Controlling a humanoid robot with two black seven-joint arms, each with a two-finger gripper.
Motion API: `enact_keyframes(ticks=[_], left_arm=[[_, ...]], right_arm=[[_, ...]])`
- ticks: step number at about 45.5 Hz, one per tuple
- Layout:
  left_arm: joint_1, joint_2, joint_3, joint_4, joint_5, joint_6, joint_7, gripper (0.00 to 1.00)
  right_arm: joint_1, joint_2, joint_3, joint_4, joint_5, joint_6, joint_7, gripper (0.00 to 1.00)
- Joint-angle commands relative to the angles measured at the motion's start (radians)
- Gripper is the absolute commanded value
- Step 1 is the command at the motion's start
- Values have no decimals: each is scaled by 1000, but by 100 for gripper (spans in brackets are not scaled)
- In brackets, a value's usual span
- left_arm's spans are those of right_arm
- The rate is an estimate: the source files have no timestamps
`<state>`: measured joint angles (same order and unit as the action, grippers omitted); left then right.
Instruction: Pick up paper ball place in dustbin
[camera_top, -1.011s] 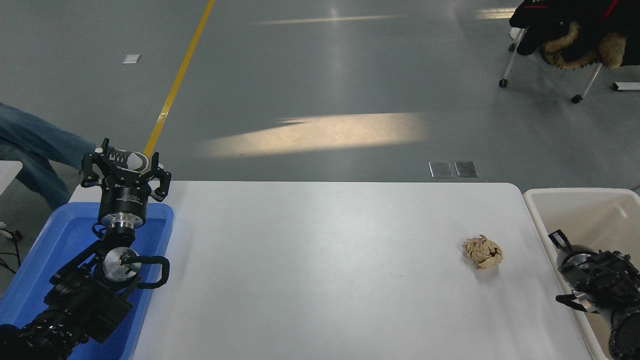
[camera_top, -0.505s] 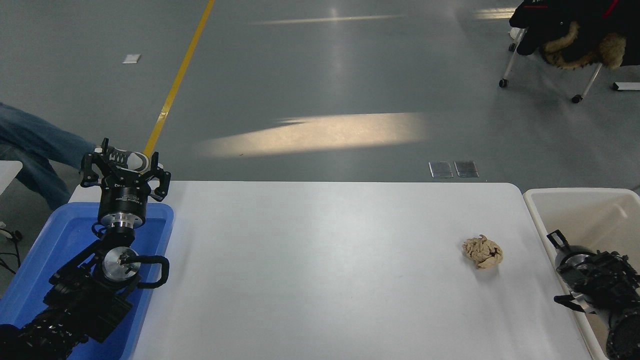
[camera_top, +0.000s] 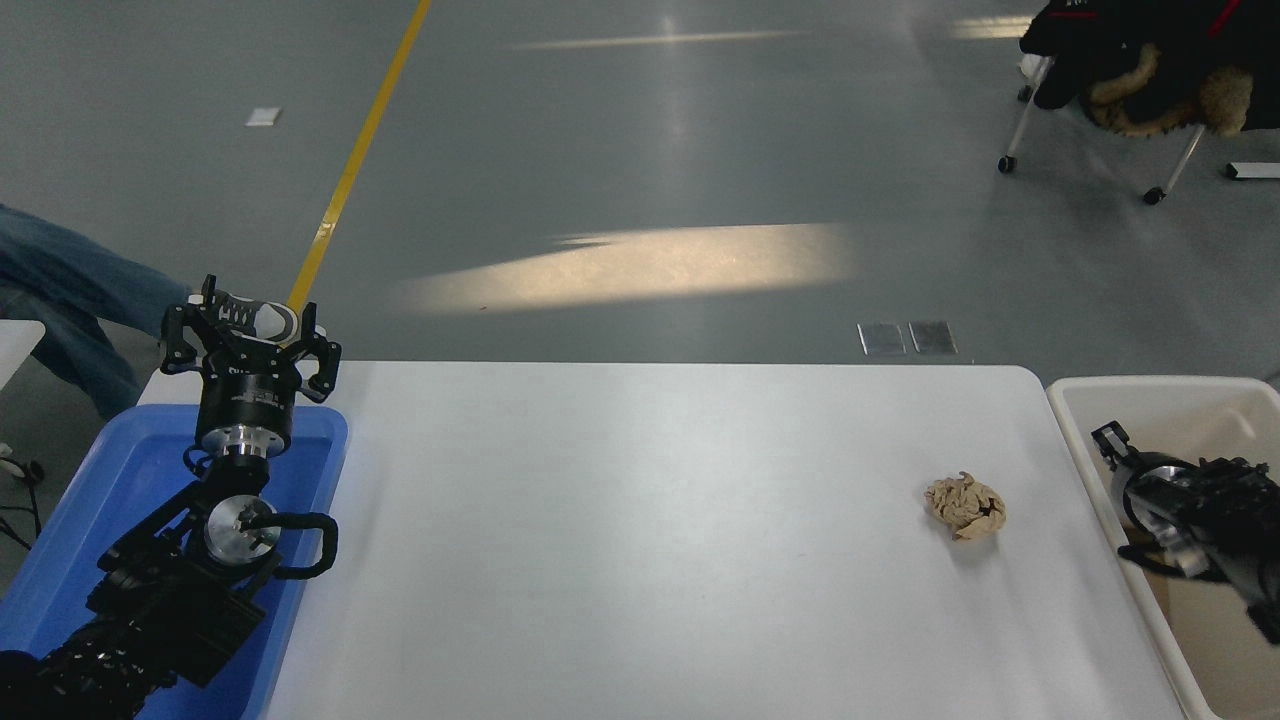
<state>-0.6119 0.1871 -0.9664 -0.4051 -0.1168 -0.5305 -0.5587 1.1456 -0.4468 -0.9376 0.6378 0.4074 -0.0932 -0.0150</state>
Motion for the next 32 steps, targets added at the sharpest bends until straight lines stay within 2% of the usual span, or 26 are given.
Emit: enact_keyframes(ticks=[1,6,11,15,24,32], left_arm=[[0,0,0,0,0,0,0,99],[1,2,0,0,-1,1,0,99],[1,2,0,2,-1,1,-1,99],[1,2,0,2,-1,1,-1,99],[1,2,0,2,-3,1,-1,99],[1,2,0,2,-3,1,-1,99]], right_arm=[[443,-78,-210,416,-18,15,0,79],[693,-15,-282,577,-82,119,-2,81],[839,129,-332,588,-84,280,-2,80],[895,198,-354,576,-79,357,-5,79],[910,214,-354,566,-79,391,-5,79],[1025,215,-351,709,-79,426,-3,80]])
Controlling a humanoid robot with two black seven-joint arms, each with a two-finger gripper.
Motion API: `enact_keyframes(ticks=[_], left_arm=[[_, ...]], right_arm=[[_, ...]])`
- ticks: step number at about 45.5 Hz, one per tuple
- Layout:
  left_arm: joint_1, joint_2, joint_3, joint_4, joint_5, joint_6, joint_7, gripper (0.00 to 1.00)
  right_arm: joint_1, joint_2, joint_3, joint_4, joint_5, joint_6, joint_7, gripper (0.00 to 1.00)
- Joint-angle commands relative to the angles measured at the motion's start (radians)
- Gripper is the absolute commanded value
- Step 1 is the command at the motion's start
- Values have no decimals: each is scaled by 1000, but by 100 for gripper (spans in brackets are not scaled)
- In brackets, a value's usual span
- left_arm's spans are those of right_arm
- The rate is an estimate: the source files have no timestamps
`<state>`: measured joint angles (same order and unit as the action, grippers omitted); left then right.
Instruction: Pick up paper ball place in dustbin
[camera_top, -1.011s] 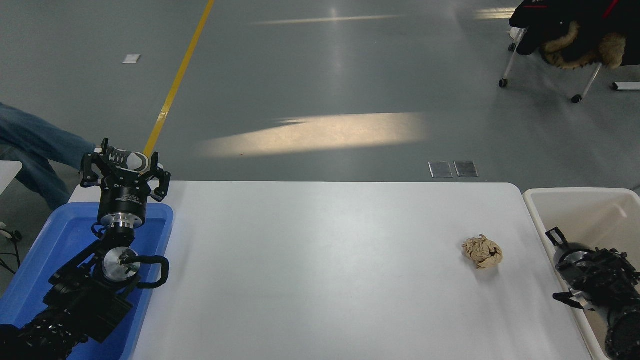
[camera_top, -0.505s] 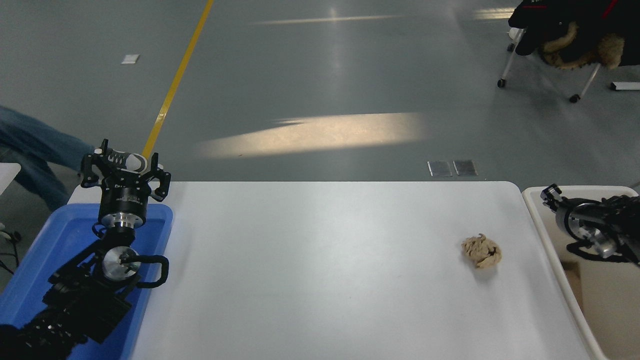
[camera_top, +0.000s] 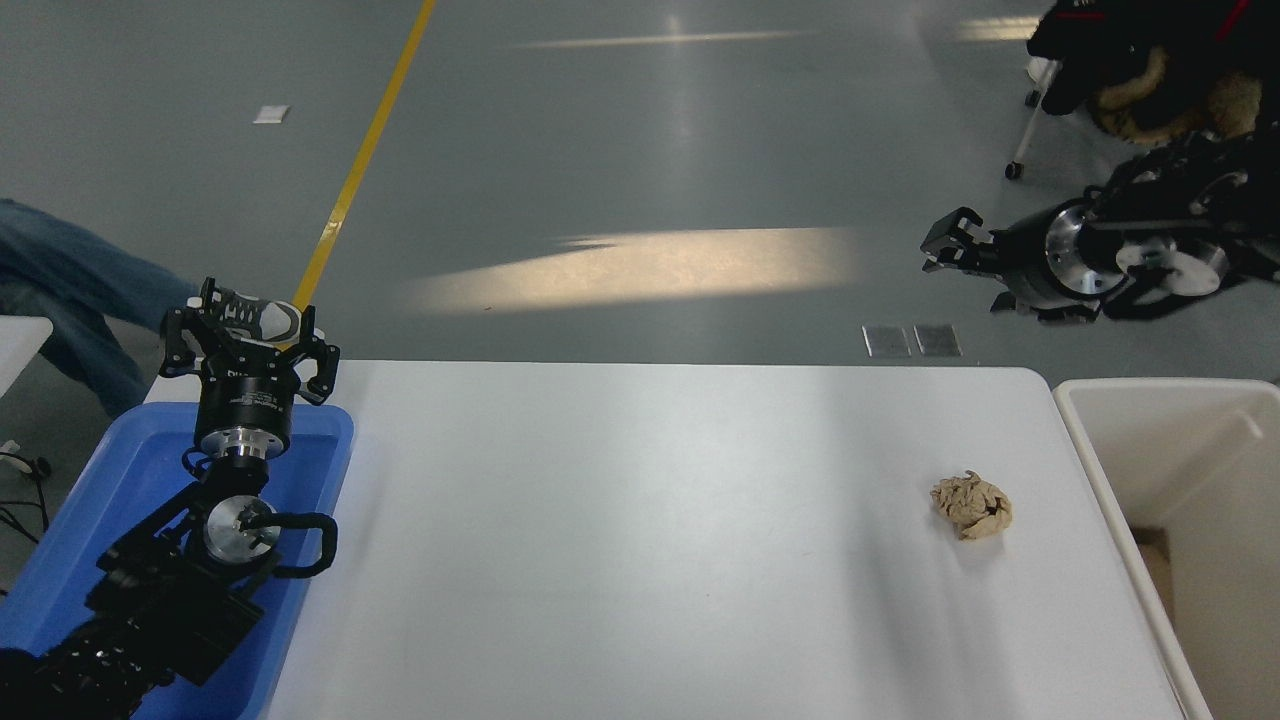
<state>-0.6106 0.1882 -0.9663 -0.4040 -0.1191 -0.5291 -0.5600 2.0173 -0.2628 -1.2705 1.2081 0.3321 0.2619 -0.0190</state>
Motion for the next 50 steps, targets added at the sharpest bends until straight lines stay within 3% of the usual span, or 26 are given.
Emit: enact_keyframes(ticks=[1,10,17,34,50], left_arm=[[0,0,0,1,-1,0,0,99],[0,0,0,1,-1,0,0,99],[0,-1,0,1,-1,0,0,99],[0,-3,-2,1,-1,0,0,99],[0,-3,-2,1,-1,0,0,99]], right_arm=[[173,31,-17,162,-5,76,-1,80],[342,33,-10,398,-10,125,-1,88],[454,33,-9,514,-4,204,-1,89],[689,22,2,537,-2,513,-1,89],[609,27,-9,527,-13,462,-3,89]])
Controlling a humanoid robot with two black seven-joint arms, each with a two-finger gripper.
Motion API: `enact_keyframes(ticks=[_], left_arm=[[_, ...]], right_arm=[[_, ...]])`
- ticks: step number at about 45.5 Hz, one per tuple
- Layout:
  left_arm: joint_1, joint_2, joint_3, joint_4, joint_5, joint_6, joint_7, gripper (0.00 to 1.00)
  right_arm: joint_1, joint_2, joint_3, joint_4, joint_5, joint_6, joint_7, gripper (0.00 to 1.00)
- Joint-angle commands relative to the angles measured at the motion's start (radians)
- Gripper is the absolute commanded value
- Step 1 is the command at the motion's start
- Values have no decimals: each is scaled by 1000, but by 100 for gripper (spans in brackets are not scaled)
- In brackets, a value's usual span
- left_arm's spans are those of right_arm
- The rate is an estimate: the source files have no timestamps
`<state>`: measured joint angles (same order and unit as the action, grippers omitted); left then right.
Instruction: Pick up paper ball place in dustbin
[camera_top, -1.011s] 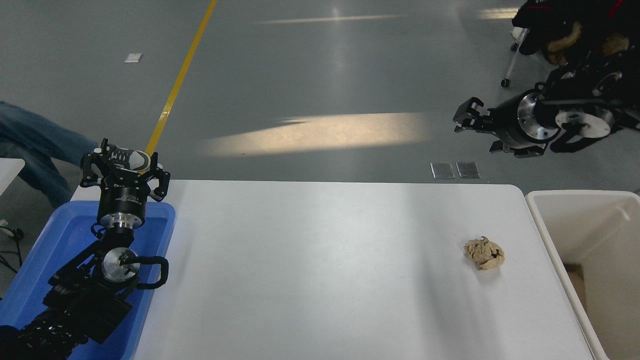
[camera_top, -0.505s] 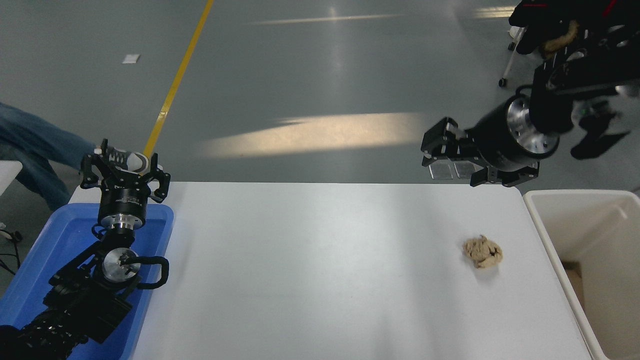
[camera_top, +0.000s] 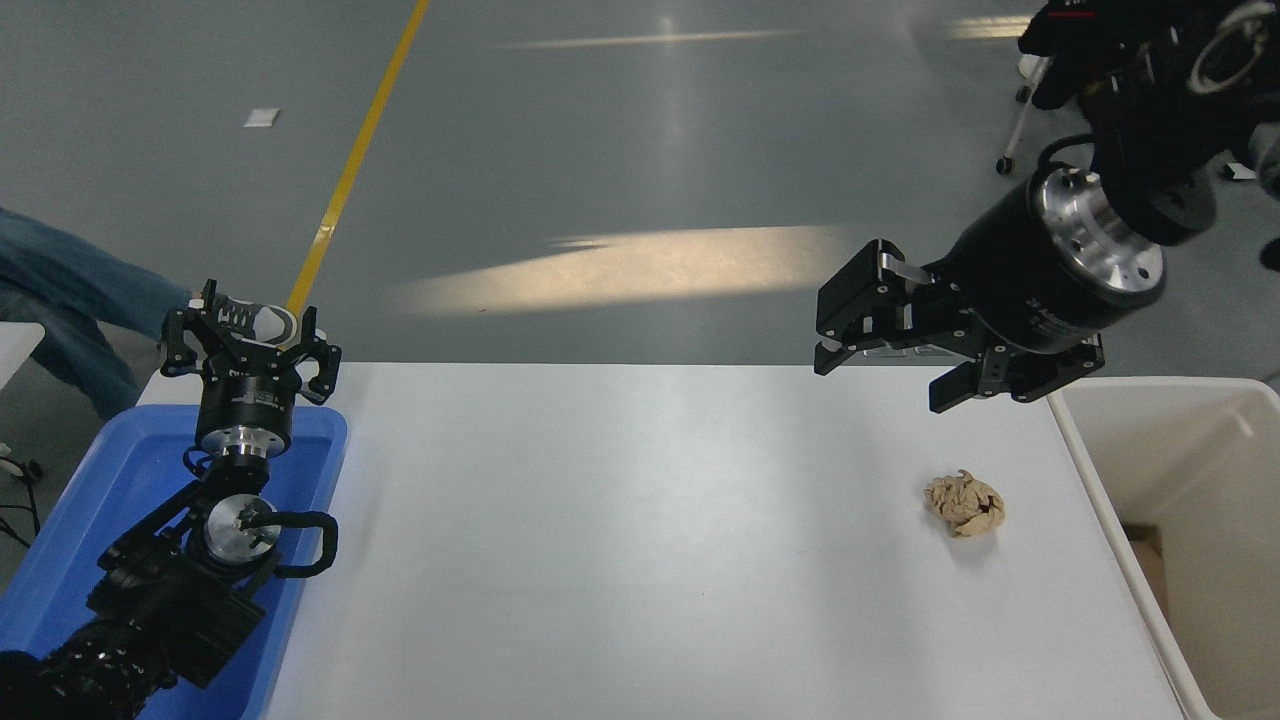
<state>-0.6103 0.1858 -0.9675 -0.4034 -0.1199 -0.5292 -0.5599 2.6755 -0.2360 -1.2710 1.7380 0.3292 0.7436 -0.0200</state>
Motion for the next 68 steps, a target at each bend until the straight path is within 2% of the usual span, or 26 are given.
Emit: enact_keyframes(ticks=[1,15,22,32,49,60,68], left_arm=[[0,0,0,0,0,0,0,99],[0,0,0,0,0,0,0,99],[1,0,0,0,0,0,0,99],[0,1,0,-2,0,0,0,99],[0,1,0,-2,0,0,0,99],[0,1,0,0,0,0,0,99],[0,1,0,0,0,0,0,99]], right_arm=[[-74,-2,-11,-14,-15,-45,-3,89],[-551,-39,-56,-210,-45,-452,-1,89],[-818,-65,2,-340,-48,-578,0,89],[-1095,-83,113,-521,-124,-647,0,89],[-1401,-75,213,-856,-136,-664,-1,89],[-1491,-72,239,-966,-225,-667,-1,89],[-1499,-68,246,-985,-234,-667,-3,88]])
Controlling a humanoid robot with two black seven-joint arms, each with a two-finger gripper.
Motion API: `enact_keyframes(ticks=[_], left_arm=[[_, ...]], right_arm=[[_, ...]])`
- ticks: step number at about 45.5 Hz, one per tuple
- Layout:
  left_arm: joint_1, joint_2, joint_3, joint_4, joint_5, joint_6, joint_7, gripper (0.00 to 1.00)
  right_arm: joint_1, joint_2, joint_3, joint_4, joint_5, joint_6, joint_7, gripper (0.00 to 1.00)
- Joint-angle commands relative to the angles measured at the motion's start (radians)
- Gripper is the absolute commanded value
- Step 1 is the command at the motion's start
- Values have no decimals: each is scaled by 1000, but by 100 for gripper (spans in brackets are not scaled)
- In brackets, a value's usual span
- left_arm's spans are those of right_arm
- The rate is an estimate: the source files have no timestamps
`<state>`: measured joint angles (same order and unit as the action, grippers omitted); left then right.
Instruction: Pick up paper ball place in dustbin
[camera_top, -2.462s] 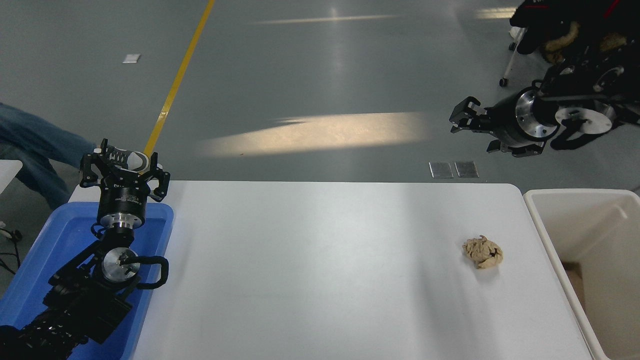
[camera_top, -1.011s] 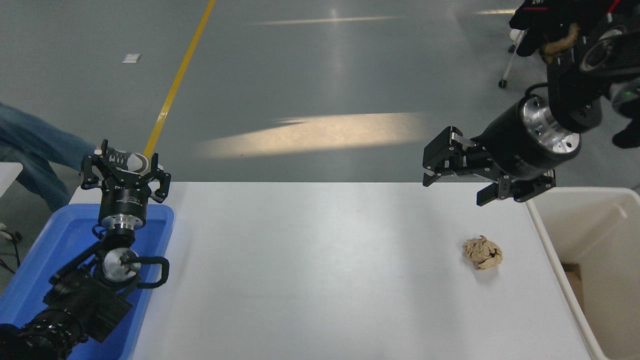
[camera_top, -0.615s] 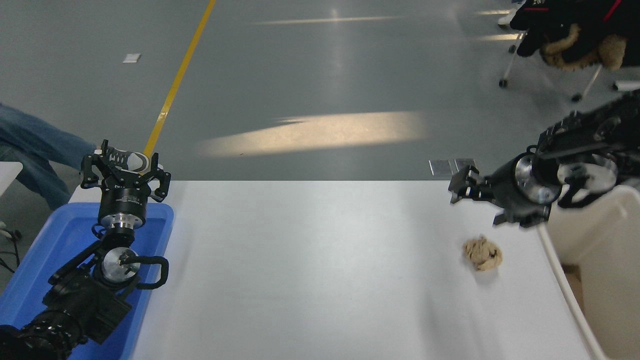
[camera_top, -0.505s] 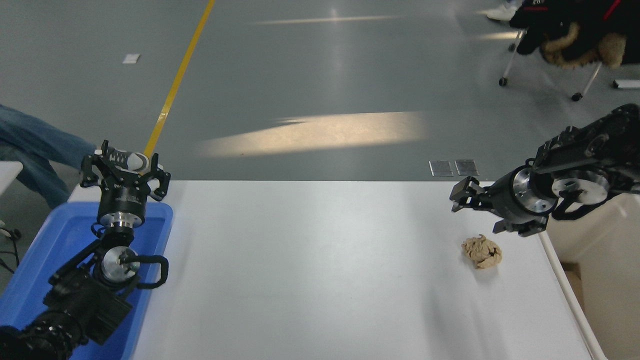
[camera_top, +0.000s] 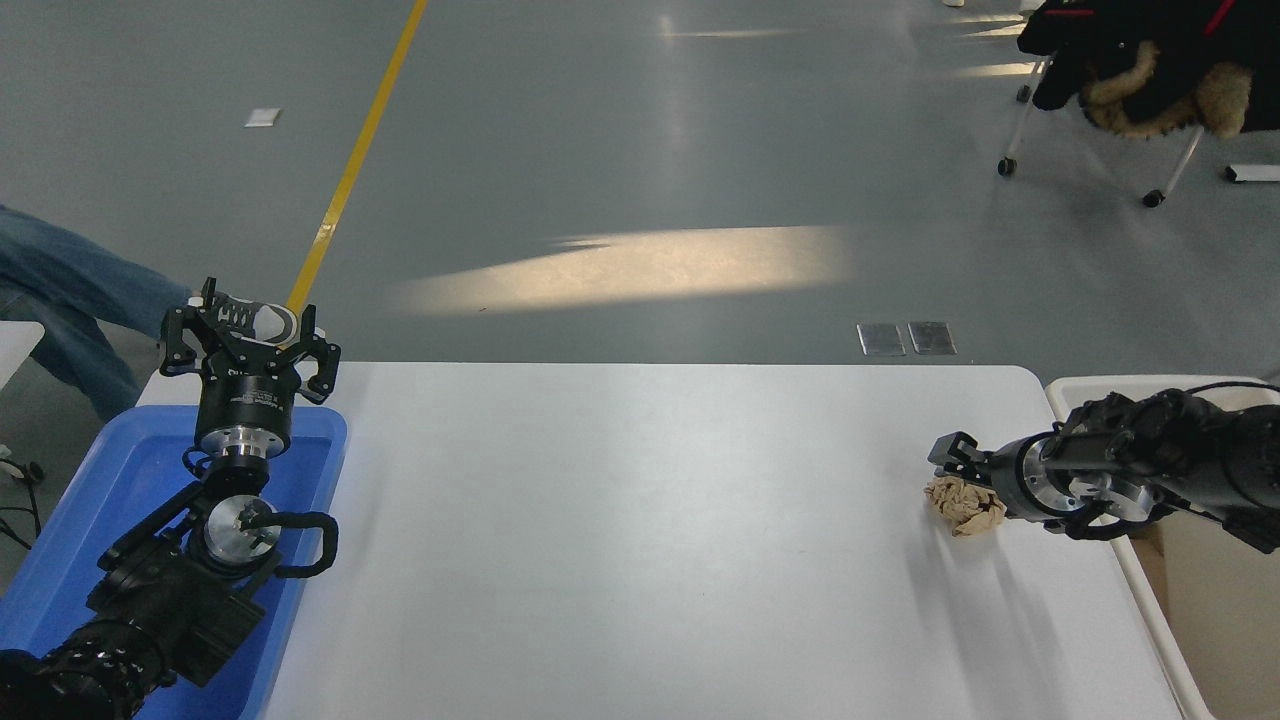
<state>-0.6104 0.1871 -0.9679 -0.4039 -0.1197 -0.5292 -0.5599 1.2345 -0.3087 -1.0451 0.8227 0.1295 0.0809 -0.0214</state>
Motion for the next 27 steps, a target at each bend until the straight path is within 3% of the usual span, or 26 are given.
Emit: enact_keyframes(ticks=[1,14,19,21,24,27], left_arm=[[0,0,0,0,0,0,0,99],[0,0,0,0,0,0,0,99],[0,0,0,-1,0,0,0,99],[0,0,0,0,0,0,0,99],[0,0,0,0,0,0,0,99],[0,0,0,0,0,0,0,99]], right_arm=[[-61,8,25,-71,-34,-6,-2,88],[-118,68,76,-145,-37,-3,-15,86],[-133,76,76,-148,-39,-3,-15,72],[-139,82,76,-149,-39,-3,-15,62],[-142,83,76,-149,-39,2,-20,39],[-144,83,76,-148,-39,14,-29,0]])
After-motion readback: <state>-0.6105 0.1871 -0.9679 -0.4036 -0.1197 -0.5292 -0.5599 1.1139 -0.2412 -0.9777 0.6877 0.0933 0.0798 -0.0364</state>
